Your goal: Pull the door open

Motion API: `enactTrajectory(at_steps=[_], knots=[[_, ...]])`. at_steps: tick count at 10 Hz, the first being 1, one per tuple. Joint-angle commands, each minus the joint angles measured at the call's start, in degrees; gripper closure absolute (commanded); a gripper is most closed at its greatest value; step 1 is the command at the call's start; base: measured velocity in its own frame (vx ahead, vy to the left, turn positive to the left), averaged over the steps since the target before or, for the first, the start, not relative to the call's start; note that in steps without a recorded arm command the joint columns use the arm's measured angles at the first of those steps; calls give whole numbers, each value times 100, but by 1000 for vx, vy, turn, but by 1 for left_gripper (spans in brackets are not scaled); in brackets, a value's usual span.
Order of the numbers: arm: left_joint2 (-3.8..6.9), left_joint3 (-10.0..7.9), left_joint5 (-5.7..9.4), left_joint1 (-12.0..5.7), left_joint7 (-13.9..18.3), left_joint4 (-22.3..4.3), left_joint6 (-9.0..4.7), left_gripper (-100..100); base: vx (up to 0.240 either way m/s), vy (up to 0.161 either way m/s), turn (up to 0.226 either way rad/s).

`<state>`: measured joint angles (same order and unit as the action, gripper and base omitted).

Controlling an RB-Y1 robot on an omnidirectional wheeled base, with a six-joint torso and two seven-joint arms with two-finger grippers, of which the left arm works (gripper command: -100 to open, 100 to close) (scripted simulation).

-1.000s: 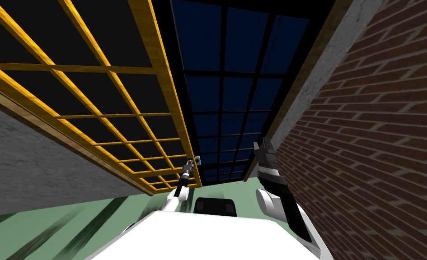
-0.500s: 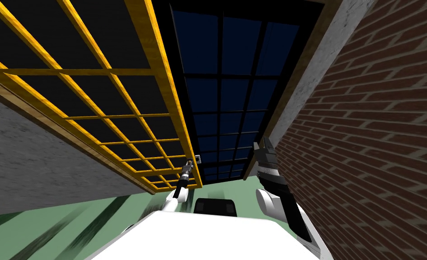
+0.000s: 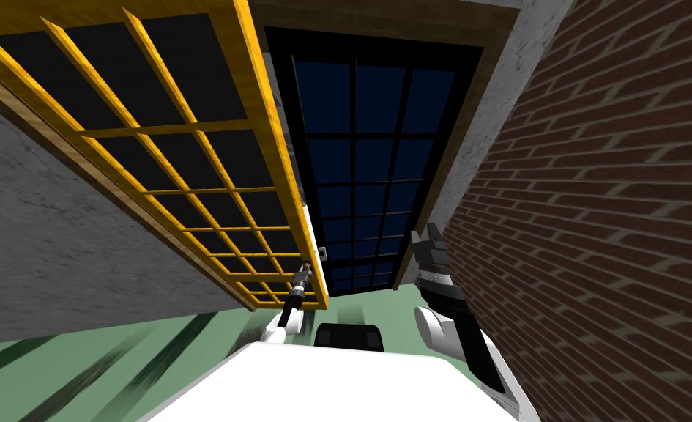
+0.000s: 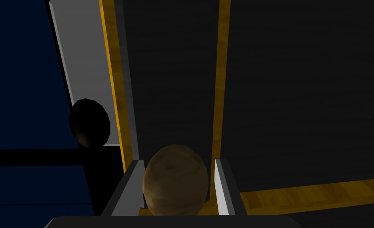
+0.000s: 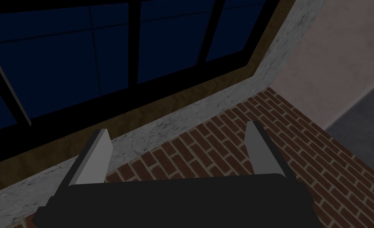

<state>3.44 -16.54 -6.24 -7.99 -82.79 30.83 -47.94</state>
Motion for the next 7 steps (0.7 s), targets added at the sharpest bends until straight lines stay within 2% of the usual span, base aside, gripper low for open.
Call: enactTrajectory(at_steps=[1,3,4,7], knots=[[99,-78,49,42,31,-159,2,100,-106,4,10],[114,-84,59,77,57,-172,6,100,-69,-10,25],[176,-92,119,205,253,-214,18,100,-121,-43,-3],[176,-92,119,205,253,-214,18,100,-92,2,19]])
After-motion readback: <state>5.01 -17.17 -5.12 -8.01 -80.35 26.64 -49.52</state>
